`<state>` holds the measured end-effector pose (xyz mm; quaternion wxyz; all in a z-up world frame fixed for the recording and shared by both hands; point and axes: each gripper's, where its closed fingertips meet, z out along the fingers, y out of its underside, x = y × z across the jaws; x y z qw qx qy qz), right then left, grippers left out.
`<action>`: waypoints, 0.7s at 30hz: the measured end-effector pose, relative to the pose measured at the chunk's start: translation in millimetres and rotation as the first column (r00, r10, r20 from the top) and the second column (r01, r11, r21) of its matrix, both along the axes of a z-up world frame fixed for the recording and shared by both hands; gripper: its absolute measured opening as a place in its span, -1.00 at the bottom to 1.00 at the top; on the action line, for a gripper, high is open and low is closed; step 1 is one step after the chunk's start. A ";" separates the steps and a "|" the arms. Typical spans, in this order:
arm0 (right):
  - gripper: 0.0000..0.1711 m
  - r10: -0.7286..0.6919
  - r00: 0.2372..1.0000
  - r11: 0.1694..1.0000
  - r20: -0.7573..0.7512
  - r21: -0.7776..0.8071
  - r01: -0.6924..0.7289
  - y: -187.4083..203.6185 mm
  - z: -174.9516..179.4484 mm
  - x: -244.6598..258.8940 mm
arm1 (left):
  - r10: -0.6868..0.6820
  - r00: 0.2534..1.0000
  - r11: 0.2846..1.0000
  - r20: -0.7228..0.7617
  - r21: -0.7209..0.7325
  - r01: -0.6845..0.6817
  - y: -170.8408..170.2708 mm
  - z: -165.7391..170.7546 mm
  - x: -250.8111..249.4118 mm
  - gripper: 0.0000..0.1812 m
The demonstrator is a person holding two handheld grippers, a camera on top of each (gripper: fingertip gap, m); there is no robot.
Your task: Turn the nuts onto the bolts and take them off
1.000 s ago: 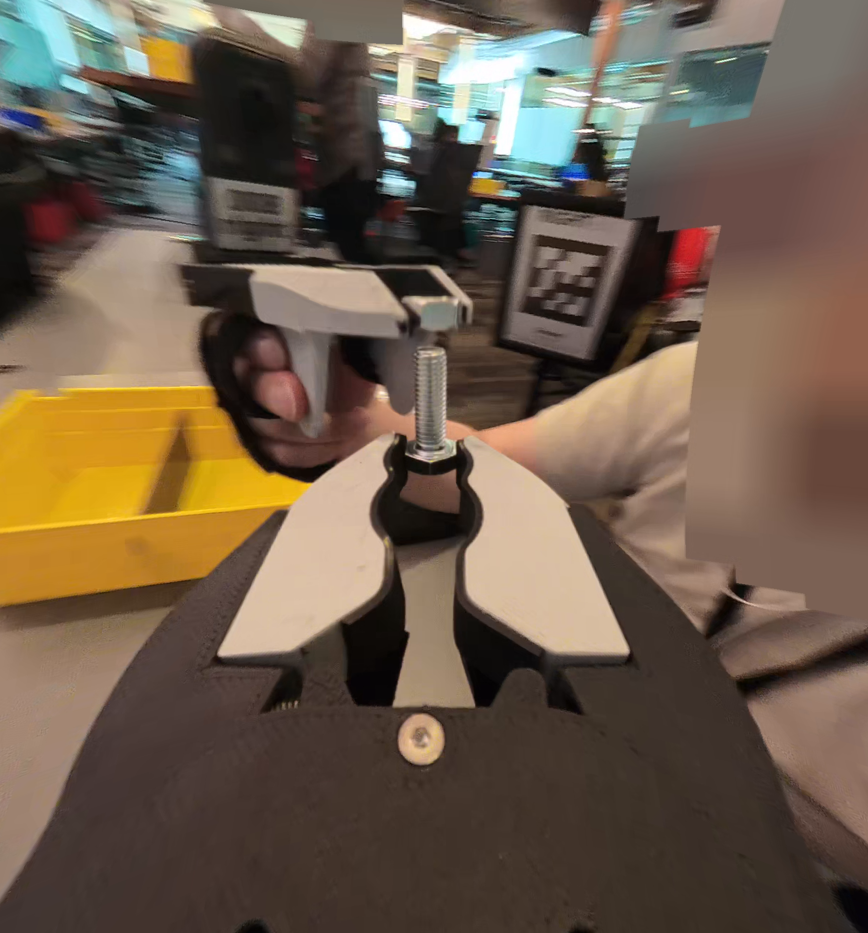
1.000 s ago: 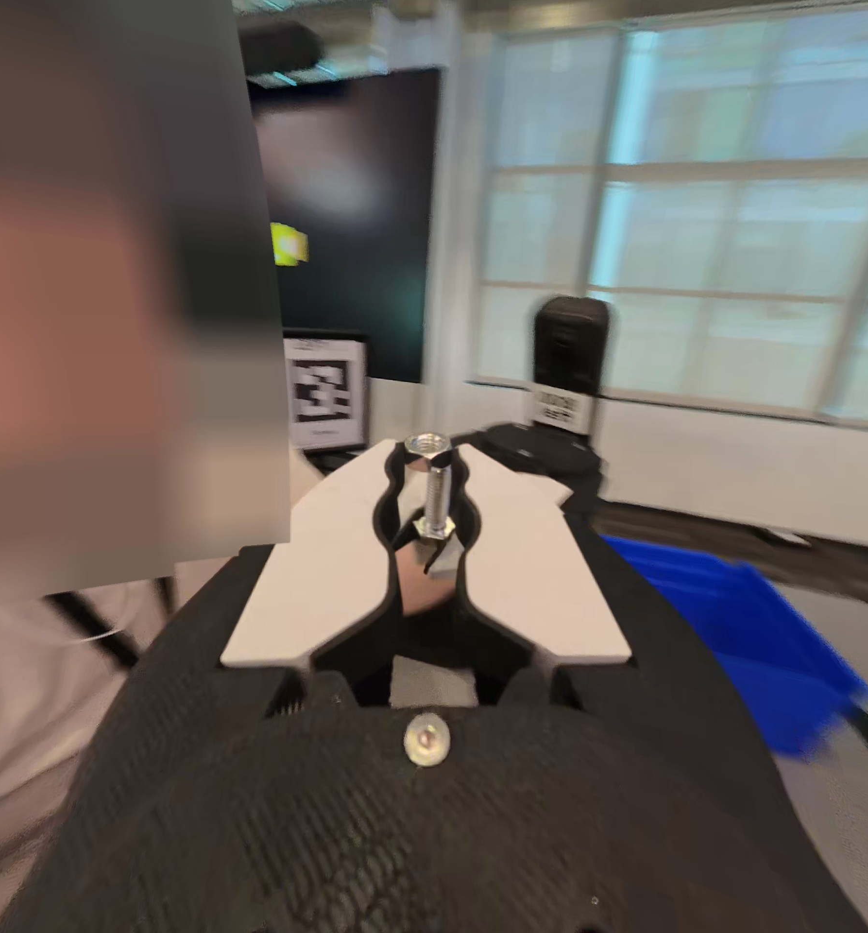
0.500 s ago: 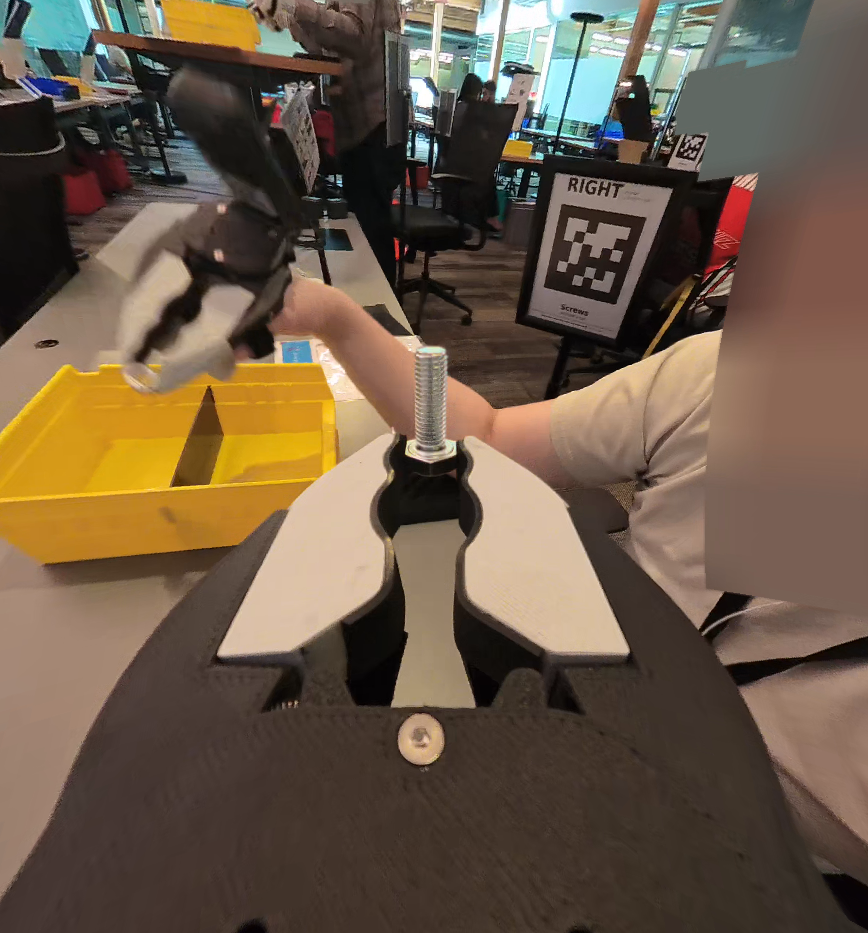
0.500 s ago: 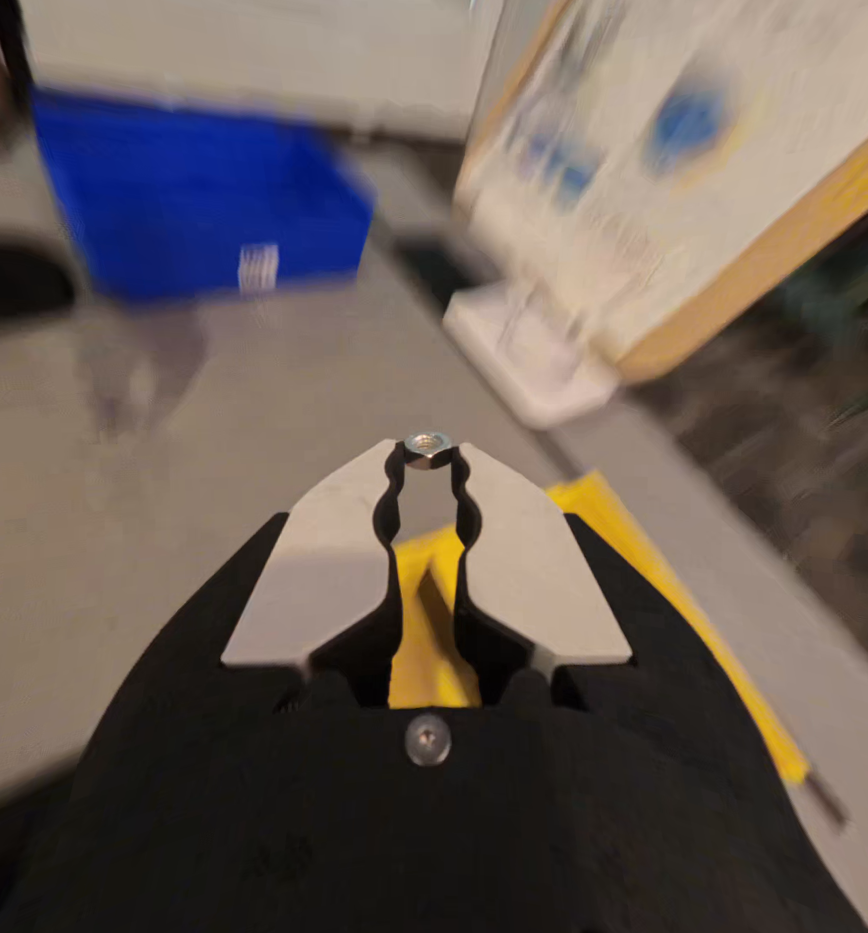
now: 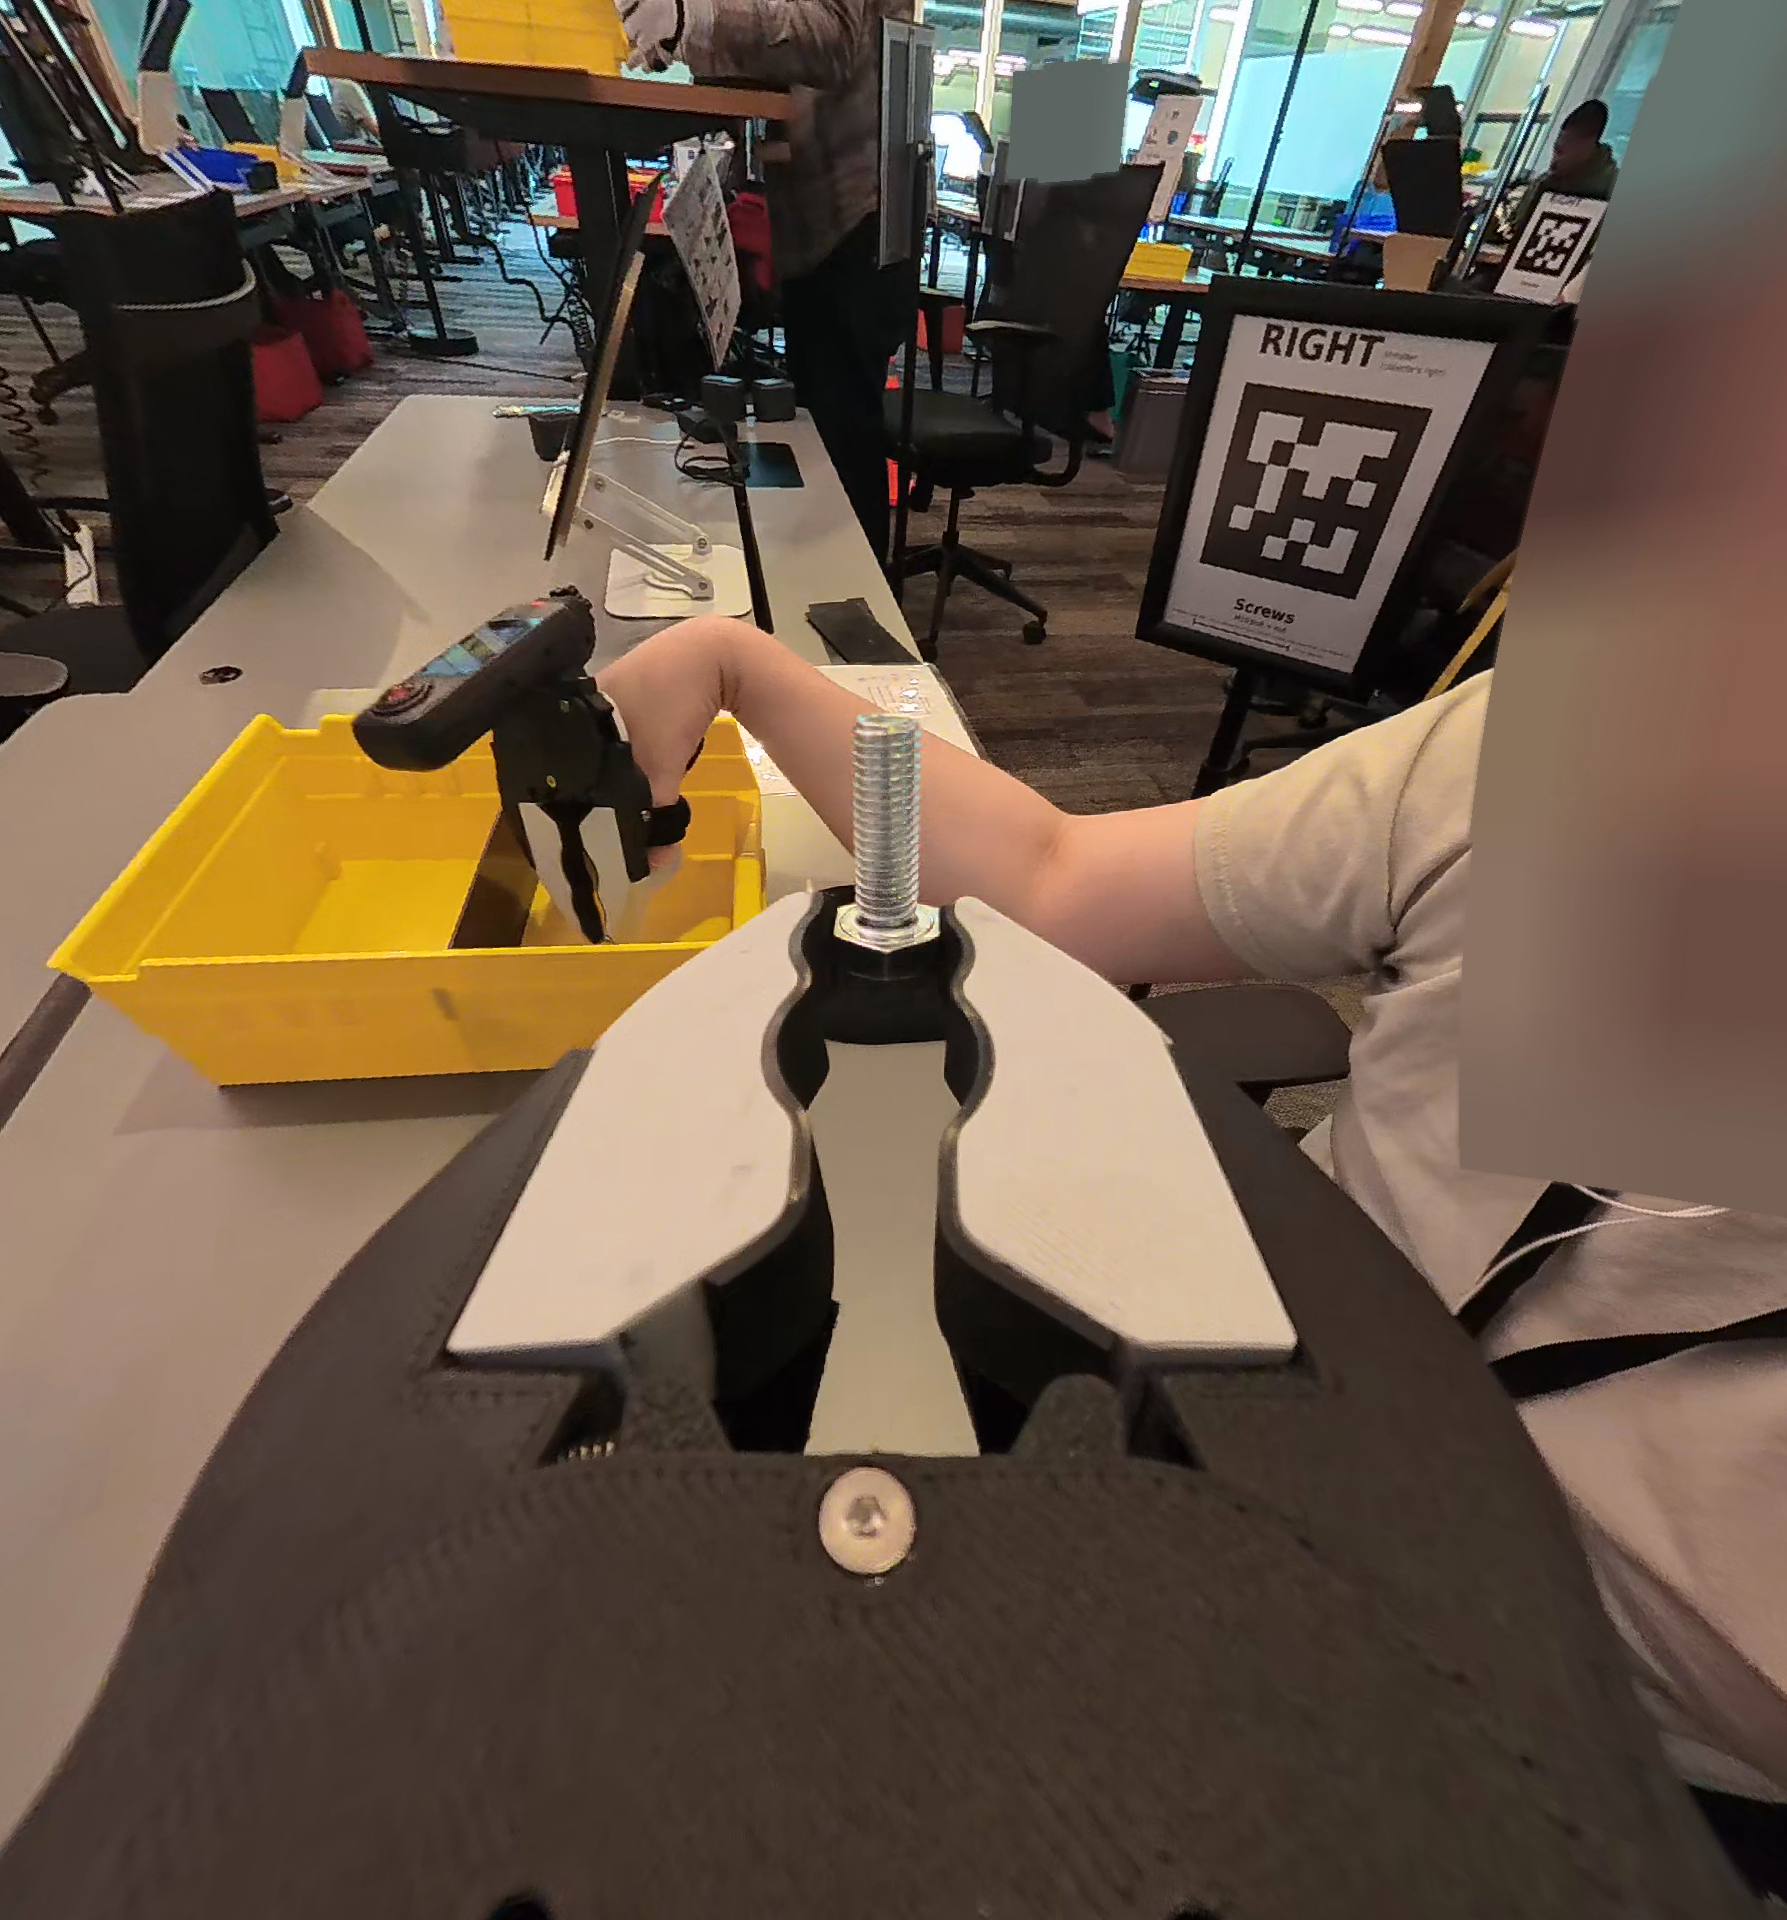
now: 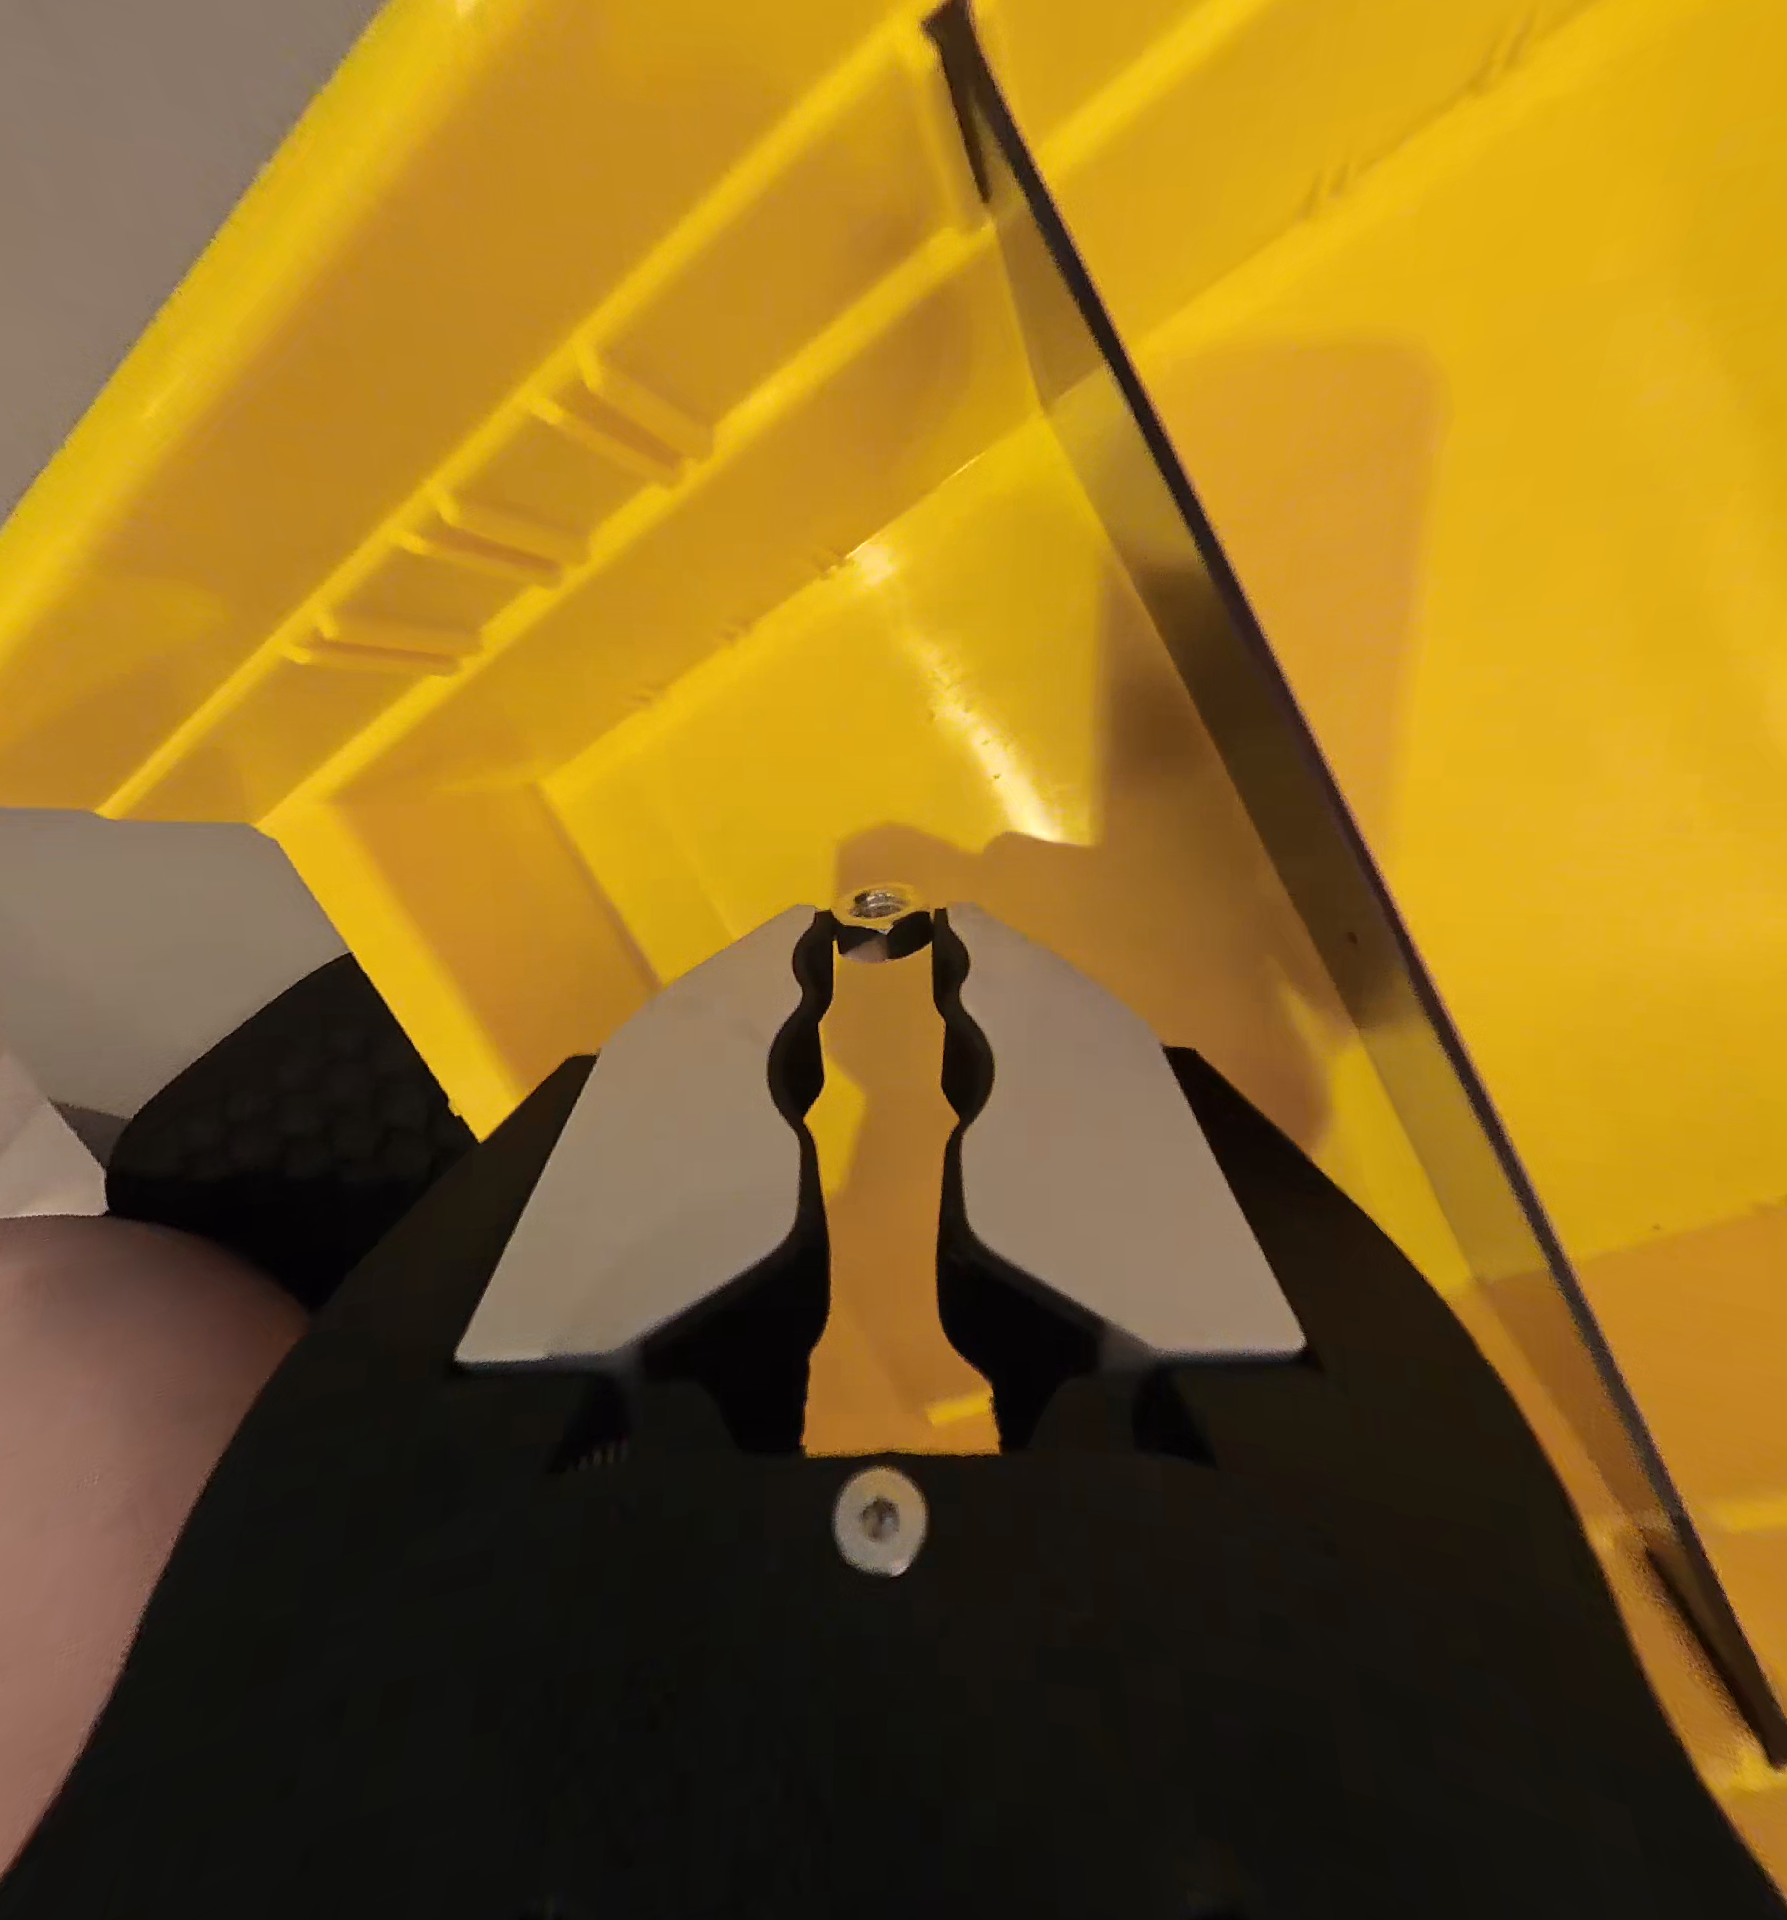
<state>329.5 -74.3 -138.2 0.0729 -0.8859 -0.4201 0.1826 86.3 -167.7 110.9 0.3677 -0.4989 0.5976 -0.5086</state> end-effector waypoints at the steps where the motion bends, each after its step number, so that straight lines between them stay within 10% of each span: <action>1: -0.77 -0.005 1.000 1.000 0.000 -0.018 0.005 -2.2 -1.1 0.5 | 0.002 1.000 1.000 0.003 -0.003 -0.002 0.9 0.9 -1.4 -0.80; 14: -0.70 -0.003 0.995 0.970 -0.096 0.241 0.026 14.1 63.3 -23.9 | 0.087 0.996 0.996 0.034 -0.002 -0.087 17.4 7.2 -7.1 -0.80; 18: -0.59 0.262 0.948 0.703 -0.181 0.709 -0.059 25.0 161.8 -89.3 | 0.239 0.971 0.965 0.014 0.108 -0.239 41.5 -5.0 4.2 -0.80; 21: -0.58 0.550 0.721 0.527 -0.422 0.845 0.093 -7.8 246.8 -159.9 | 0.283 0.959 0.948 0.009 0.151 -0.281 48.8 -12.9 13.7 -0.80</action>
